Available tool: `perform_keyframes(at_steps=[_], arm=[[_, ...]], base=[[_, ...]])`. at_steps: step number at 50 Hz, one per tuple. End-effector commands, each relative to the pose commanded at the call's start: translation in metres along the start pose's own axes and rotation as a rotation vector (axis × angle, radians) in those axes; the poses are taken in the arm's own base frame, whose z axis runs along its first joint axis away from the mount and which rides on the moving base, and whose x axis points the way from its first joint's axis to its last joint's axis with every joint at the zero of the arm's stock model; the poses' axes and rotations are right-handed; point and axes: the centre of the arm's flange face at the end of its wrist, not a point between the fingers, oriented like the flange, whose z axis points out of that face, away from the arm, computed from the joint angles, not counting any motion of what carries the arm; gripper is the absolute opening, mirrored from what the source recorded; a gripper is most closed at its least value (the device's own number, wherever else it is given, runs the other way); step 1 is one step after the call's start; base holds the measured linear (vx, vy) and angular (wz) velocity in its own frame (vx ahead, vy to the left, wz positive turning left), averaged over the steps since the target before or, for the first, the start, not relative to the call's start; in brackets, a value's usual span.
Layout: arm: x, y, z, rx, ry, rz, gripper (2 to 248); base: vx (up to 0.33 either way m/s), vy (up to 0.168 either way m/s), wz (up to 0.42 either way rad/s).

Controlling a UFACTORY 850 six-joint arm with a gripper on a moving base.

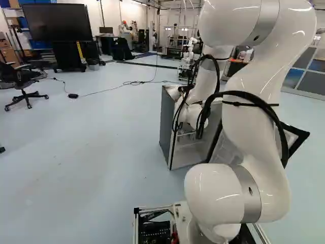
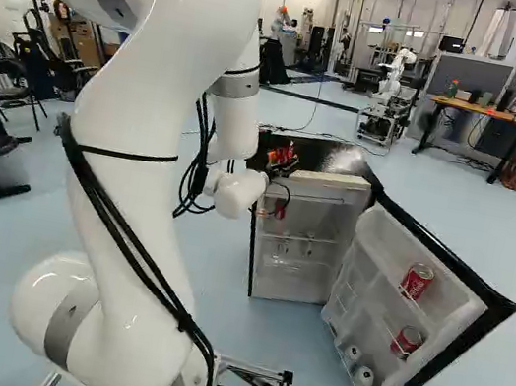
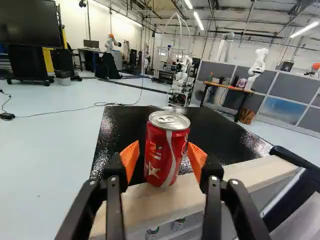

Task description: Grab a drink from the fridge

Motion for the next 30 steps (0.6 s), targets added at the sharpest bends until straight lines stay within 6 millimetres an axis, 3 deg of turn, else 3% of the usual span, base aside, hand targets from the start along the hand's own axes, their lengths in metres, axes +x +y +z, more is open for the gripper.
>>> perform_keyframes(at_steps=[1, 2, 6, 7, 12, 13, 30], arm=[[0.0, 0.0, 0.0, 0.0, 0.0, 0.0, 134], [0.0, 0.0, 0.0, 0.0, 0.0, 0.0, 169], [0.0, 0.0, -0.001, 0.0, -0.001, 0.0, 169], [0.0, 0.0, -0.002, 0.0, -0.001, 0.0, 205], [0.0, 0.001, -0.007, -0.001, -0.004, 0.0, 205], [0.0, 0.001, -0.008, -0.001, -0.005, 0.0, 241], [0.001, 0.005, -0.038, -0.003, -0.023, -0.001, 247]], base=[[0.0, 0.0, 0.0], [0.0, 0.0, 0.0], [0.0, 0.0, 0.0], [0.0, 0.0, 0.0], [0.0, 0.0, 0.0], [0.0, 0.0, 0.0], [0.0, 0.0, 0.0]])
